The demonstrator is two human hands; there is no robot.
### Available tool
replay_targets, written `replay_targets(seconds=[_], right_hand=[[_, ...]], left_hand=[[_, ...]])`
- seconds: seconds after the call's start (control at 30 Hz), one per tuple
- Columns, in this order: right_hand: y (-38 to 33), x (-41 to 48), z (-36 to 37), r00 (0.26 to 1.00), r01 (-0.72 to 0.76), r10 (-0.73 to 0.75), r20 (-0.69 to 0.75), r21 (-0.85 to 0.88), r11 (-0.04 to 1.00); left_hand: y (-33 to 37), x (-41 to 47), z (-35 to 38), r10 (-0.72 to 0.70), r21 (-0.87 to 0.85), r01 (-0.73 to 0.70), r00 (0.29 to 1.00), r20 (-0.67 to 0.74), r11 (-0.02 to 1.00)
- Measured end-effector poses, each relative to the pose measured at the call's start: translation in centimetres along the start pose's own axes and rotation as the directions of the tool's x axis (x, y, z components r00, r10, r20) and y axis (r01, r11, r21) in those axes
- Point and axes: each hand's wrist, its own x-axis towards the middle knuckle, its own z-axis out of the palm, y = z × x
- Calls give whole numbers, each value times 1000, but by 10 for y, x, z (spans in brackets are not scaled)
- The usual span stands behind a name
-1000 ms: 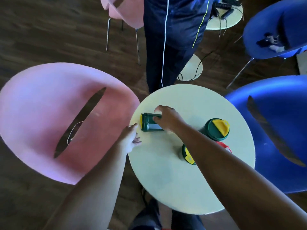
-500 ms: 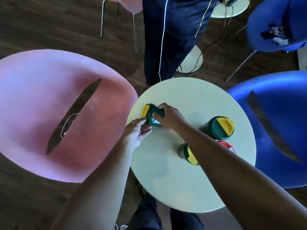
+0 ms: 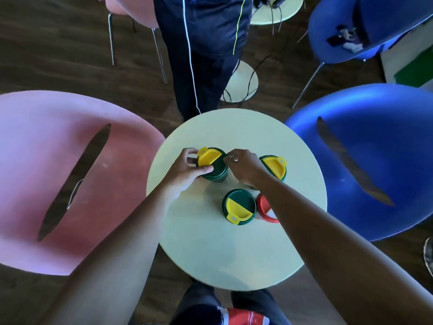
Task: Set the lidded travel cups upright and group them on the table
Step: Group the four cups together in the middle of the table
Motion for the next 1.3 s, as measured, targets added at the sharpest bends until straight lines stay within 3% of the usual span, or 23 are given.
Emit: replay_targets(seconds=[0.17,0.3,0.43,0.53,0.73,1.3], right_hand=[[23,-20,-31,987,94,-78,-139,114,989],[47,-35,-55,959,159,-116,-258,152,975],[85,-43,-66,939,139,-117,-324,45,989],[106,-47,-65,952,81,-60,-299,59,995],[116,-48,-56,974,-19,87,-209,305,952],[123,-41,-64,986,7,57,-159,374,927]], left_hand=[[12,8,20,84,306,-92,996,38,947],[17,10,30,62,338,-49,998,-26,940],[16,3,40,52,356,-24,996,-69,934],[15,-7,50,58,377,-21,995,-86,926],[12,-21,69,79,410,-35,993,-92,912],[12,-23,74,75,479,-51,997,-31,876]])
